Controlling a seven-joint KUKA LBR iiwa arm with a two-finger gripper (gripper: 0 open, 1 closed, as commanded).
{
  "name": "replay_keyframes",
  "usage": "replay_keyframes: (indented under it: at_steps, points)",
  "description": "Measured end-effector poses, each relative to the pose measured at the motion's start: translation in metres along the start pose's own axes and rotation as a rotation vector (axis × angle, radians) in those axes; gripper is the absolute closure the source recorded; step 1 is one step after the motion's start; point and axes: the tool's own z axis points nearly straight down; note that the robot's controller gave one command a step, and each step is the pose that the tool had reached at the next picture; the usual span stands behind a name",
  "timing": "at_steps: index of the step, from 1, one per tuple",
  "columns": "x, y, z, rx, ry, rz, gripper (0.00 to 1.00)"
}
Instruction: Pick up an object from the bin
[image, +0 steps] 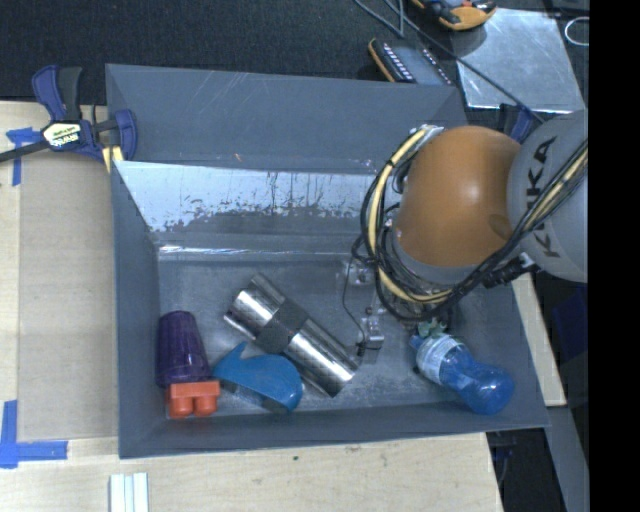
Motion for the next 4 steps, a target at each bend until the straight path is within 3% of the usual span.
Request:
replay_keyframes:
  at_steps: [1,2,3,4]
  points:
    - [-0.002,0.000,-0.004,0.000,-0.009,0.002,0.00]
    - [0.015,0.026,0.084,-0.001,-0.007,0.158,0.00]
    - [0.023,0.038,0.074,0.001,-0.017,0.116,0.00]
    - [0.028,0.025,0.095,-0.001,-0.005,0.434,0.00]
